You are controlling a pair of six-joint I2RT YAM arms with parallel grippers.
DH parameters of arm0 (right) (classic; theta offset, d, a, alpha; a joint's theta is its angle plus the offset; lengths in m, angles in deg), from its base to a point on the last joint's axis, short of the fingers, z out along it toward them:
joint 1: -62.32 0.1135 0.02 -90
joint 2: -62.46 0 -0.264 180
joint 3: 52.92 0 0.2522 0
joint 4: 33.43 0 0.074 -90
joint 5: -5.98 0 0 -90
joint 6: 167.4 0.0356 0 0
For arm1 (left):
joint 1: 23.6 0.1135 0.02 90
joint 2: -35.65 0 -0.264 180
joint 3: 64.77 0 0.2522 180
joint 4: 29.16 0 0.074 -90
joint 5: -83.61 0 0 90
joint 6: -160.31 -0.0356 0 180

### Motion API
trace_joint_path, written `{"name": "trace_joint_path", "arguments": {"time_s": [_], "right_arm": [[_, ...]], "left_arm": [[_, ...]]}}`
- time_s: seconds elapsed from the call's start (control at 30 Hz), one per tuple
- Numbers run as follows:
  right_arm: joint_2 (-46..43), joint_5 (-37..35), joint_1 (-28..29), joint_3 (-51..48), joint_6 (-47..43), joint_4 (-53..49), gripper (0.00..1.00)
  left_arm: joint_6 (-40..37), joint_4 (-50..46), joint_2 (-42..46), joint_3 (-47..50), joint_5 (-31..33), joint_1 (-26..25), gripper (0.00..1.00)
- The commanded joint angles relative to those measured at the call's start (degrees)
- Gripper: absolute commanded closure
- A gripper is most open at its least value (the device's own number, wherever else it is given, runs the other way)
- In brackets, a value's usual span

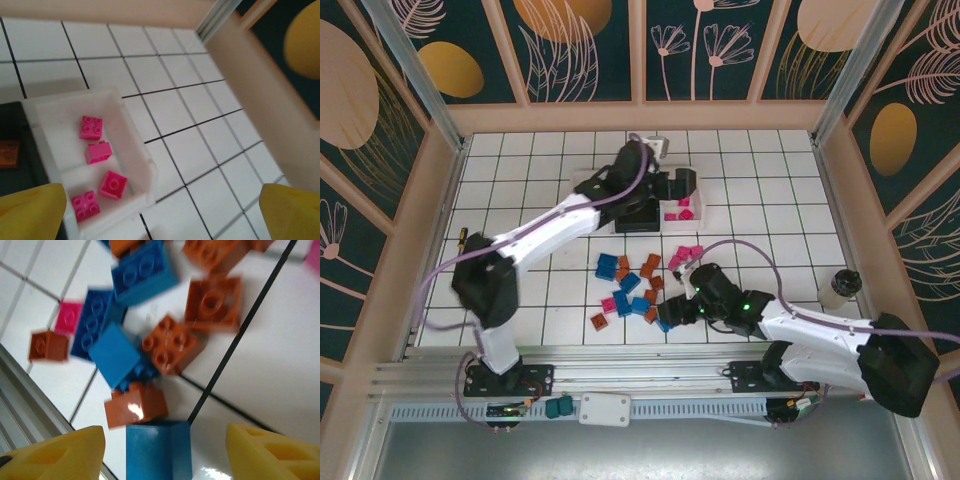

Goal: Sort the legos into containers by color
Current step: Place the lego in the container, then pick up the lego from the bottom-center of the table.

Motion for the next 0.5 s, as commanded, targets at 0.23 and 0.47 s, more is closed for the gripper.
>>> {"name": "trace_joint_path", "arguments": {"time_s": [0.23, 0.47], "right_arm": [[10.3, -6.5, 6.5, 7.0, -1.5, -5.8, 0.36], [14.6, -8.4, 9.9, 10.5, -1.6, -11.2, 0.43]], "left_arm": [[4.2, 6.0, 30.1, 30.8, 10.0, -0.5, 0.01], [7.2, 2.1, 41.1, 42.9, 16.2, -0.4, 0.01]]}}
